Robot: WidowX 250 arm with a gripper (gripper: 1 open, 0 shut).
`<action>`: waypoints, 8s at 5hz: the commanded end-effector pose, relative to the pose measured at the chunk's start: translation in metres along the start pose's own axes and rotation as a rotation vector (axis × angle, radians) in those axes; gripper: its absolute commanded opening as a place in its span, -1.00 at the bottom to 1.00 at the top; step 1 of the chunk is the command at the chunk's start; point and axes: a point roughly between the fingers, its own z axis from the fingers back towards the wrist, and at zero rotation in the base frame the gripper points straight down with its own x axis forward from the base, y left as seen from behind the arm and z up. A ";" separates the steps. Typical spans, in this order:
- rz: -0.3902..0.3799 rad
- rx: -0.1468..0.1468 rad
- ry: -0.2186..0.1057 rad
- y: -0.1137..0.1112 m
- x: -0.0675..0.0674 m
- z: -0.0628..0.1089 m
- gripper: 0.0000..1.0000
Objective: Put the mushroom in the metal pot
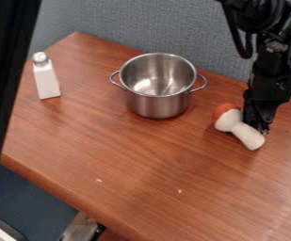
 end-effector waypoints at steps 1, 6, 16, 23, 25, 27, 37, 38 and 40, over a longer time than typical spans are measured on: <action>0.062 0.069 -0.079 0.009 0.001 0.013 -1.00; 0.236 0.187 -0.207 0.012 0.033 0.029 -1.00; 0.423 0.071 -0.143 -0.051 0.047 0.147 1.00; 0.108 -0.072 -0.004 -0.076 -0.016 0.091 1.00; -0.181 -0.122 0.027 -0.035 -0.022 0.037 1.00; -0.278 -0.173 -0.038 0.007 -0.043 0.023 -1.00; -0.027 -0.190 0.003 0.024 -0.062 0.020 1.00; -0.029 -0.187 0.028 0.015 -0.057 0.021 1.00; -0.188 -0.198 0.021 0.008 -0.075 0.012 1.00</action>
